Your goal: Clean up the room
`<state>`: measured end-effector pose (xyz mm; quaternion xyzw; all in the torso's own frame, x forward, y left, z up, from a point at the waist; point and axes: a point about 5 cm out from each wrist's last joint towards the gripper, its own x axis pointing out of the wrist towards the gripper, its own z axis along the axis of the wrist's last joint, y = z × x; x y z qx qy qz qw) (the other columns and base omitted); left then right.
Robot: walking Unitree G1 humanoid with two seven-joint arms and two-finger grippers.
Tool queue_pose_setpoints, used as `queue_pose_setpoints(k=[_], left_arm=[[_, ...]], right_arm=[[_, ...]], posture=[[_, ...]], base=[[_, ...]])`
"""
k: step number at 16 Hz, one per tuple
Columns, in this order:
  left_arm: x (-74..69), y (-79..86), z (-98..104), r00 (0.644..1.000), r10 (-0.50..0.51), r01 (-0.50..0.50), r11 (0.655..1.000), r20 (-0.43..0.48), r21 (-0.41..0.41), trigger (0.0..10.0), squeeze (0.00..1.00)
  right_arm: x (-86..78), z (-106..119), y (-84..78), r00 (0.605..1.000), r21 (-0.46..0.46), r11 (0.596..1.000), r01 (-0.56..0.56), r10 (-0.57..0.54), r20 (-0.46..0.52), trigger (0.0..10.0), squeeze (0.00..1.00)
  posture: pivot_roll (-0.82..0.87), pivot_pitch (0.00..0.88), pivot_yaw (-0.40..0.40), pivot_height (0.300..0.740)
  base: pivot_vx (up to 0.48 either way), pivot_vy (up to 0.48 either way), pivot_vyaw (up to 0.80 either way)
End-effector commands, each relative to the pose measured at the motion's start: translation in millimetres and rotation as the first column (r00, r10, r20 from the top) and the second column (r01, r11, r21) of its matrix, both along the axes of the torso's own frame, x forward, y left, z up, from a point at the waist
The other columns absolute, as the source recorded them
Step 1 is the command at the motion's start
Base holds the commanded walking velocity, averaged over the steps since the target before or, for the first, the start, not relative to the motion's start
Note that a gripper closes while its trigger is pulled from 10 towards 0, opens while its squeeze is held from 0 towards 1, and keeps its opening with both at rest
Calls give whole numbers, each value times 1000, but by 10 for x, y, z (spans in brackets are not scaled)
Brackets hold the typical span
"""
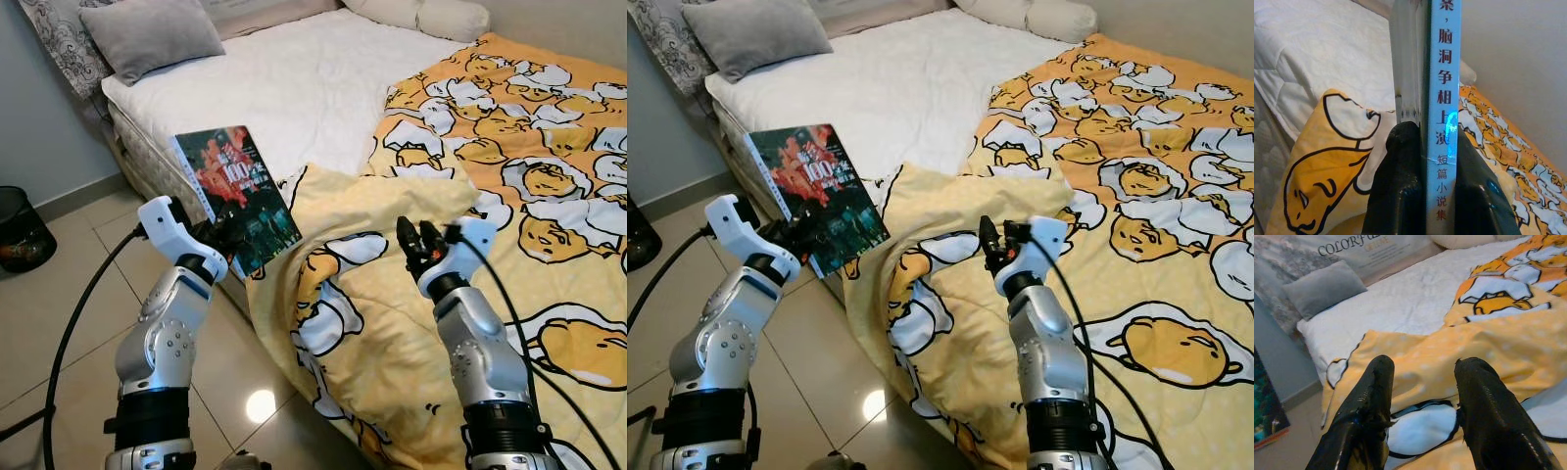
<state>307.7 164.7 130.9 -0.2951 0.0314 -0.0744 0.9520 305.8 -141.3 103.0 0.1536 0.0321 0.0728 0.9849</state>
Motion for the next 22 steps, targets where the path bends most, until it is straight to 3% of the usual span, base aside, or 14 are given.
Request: queue_pose_setpoints(k=[1,7,14,20,21,22], left_arm=[[-6,9,138,998,20,-21,1000,60,17,10000,0],[-5,-46,127,999,-8,5,998,53,57,10000,0],[2,-62,127,997,-29,32,999,66,-33,10000,0],[-3,-47,111,998,-18,21,998,65,-54,10000,0],[-10,-50,115,997,-23,29,996,72,-86,10000,0],[-36,-30,129,995,-25,44,978,95,-202,10000,0]], right_arm=[[-15,19,-8,999,25,999,31,-31,-10,10000,0],[-62,-34,-12,995,35,997,67,-64,-75,10000,0],[-103,-29,-19,993,57,995,86,-80,-92,10000,0],[-103,-34,-29,991,37,995,91,-87,-100,10000,0],[-103,-29,-32,991,41,995,92,-88,-98,10000,0],[-104,28,-42,994,72,993,98,-93,-60,10000,0]], posture=[[-21,0,42,740],[-24,0,52,740],[-27,0,54,740],[-27,0,53,740],[-27,0,54,740],[-35,0,56,740]], base=[[0,0,0],[0,0,0],[0,0,0],[0,0,0],[0,0,0],[0,0,0]])
